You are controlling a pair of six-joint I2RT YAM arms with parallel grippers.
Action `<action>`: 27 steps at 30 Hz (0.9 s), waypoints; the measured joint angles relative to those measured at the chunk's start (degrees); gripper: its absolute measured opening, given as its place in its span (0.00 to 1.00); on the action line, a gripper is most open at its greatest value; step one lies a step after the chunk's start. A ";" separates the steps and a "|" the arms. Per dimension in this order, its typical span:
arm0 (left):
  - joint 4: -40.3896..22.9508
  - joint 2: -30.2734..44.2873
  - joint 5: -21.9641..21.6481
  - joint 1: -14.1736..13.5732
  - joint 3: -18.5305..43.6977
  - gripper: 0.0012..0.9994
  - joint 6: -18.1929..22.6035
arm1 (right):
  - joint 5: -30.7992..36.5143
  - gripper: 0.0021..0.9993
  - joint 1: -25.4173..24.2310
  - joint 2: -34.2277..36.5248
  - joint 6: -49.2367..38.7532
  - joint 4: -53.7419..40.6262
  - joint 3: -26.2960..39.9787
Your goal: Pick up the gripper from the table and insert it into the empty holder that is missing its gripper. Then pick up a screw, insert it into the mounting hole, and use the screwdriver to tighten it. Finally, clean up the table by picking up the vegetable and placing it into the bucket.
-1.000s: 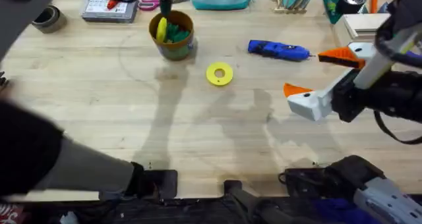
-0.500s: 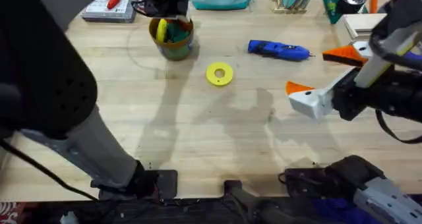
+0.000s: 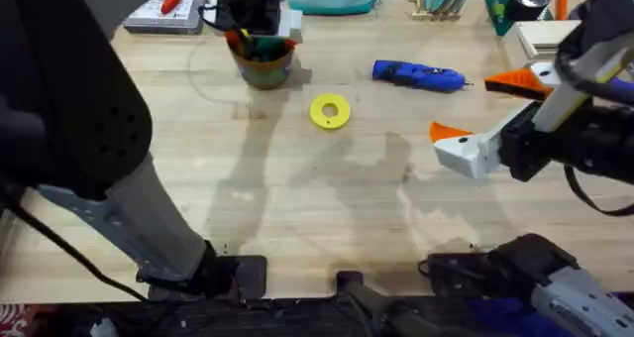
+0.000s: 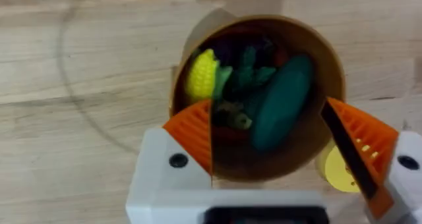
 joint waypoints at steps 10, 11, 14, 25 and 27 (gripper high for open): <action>-2.92 -0.96 -0.17 0.10 2.87 0.99 0.00 | 0.00 1.00 0.00 0.00 0.00 0.00 0.00; -3.84 -1.53 -0.15 0.09 3.56 0.99 0.00 | 0.00 1.00 0.00 0.00 0.00 0.00 0.00; -6.82 -4.33 -0.26 -0.08 5.62 0.99 0.00 | 0.00 1.00 0.00 0.00 0.00 0.07 0.00; -19.53 -20.65 -2.12 -0.12 7.55 0.99 -1.33 | -0.02 1.00 0.00 0.00 0.00 -0.46 0.00; -22.95 -23.71 -2.97 -0.12 7.55 0.99 -1.84 | 0.00 1.00 0.00 0.00 0.07 -0.48 0.00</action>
